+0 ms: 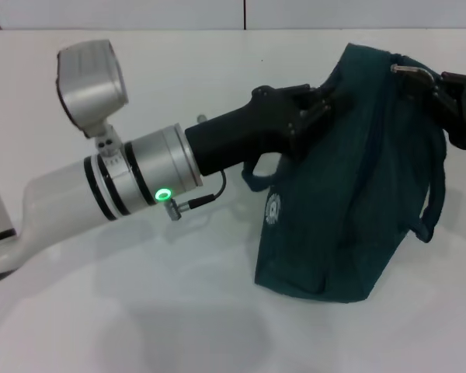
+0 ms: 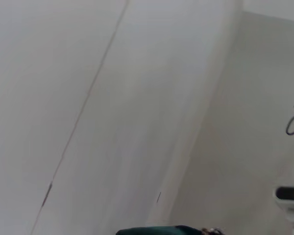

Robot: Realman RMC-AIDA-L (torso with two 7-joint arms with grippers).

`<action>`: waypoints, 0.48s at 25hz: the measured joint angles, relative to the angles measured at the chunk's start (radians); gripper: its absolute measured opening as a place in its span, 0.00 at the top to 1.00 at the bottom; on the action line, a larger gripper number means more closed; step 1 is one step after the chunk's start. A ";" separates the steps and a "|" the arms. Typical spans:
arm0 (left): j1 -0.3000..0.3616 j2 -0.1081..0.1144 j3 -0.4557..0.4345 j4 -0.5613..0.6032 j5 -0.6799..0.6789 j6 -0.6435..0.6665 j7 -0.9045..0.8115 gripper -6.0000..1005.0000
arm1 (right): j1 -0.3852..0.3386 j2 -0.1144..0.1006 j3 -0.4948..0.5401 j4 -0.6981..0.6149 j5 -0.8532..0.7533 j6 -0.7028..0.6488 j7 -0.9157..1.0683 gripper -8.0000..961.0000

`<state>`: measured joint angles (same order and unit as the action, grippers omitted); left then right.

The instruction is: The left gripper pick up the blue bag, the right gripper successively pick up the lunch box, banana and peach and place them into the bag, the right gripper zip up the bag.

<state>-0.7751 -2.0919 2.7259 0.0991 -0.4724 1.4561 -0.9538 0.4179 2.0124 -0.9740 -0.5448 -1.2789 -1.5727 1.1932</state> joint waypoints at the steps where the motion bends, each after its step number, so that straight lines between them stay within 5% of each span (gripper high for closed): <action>1: 0.004 0.000 0.002 0.006 0.005 0.001 0.020 0.80 | 0.000 0.000 0.000 0.003 0.001 -0.003 0.000 0.97; 6: 0.003 0.004 0.004 0.013 0.070 0.013 0.070 0.91 | -0.011 -0.002 0.001 0.004 0.011 -0.039 0.000 0.97; 12: -0.001 0.006 0.005 0.008 0.137 0.048 0.114 0.95 | -0.040 -0.029 0.012 0.003 0.012 -0.127 0.004 0.97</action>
<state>-0.7761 -2.0857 2.7309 0.1073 -0.3353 1.5040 -0.8397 0.3774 1.9832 -0.9622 -0.5415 -1.2671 -1.6999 1.1977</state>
